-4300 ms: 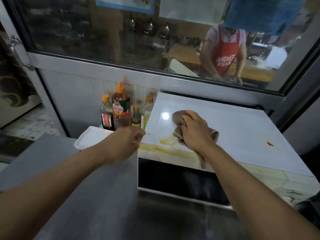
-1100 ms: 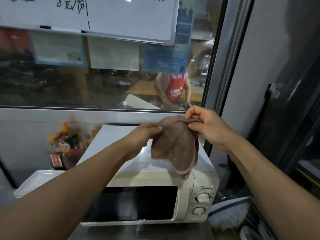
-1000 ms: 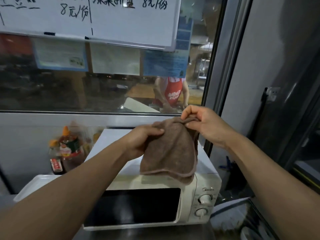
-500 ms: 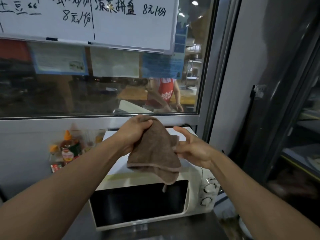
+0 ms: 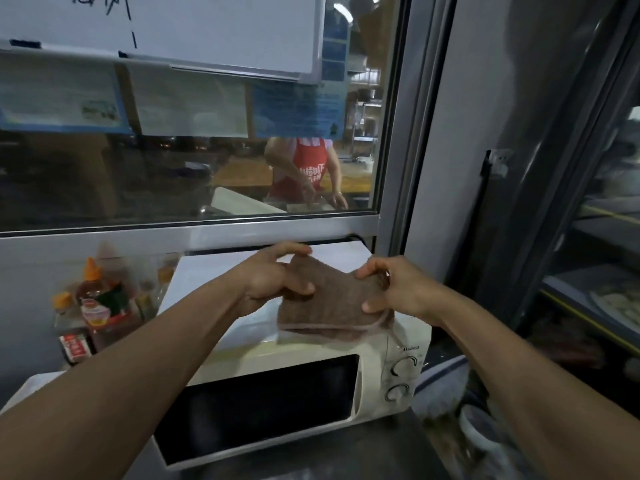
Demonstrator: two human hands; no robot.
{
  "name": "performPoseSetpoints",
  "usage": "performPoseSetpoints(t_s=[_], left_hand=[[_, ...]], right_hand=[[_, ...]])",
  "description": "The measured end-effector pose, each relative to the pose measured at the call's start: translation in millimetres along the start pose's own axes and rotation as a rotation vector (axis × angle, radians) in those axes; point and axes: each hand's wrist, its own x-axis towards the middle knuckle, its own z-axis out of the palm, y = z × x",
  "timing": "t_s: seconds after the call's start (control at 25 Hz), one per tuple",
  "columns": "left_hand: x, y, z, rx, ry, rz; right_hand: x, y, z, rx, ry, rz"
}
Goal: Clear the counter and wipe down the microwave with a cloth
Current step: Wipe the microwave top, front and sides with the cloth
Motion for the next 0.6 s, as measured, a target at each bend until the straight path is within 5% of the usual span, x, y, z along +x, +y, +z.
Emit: performPoseSetpoints(t_s=[0.08, 0.16, 0.32, 0.48, 0.6], left_hand=[[15.8, -2.6, 15.5, 0.428, 0.061, 0.044], [36.7, -4.2, 29.8, 0.57, 0.076, 0.022], [79.4, -6.4, 48.4, 0.395, -0.038, -0.075], [118.5, -15.1, 72.5, 0.182, 0.021, -0.132], [143.7, -30.1, 81.5, 0.428, 0.044, -0.091]], right_hand=[[11.0, 10.0, -10.6, -0.112, 0.068, -0.046], [24.2, 26.8, -29.0, -0.126, 0.1, -0.069], [58.2, 57.4, -57.0, 0.142, 0.257, -0.022], [118.2, 75.5, -68.1, -0.147, 0.556, -0.067], [156.1, 92.3, -56.5, -0.307, 0.473, -0.001]])
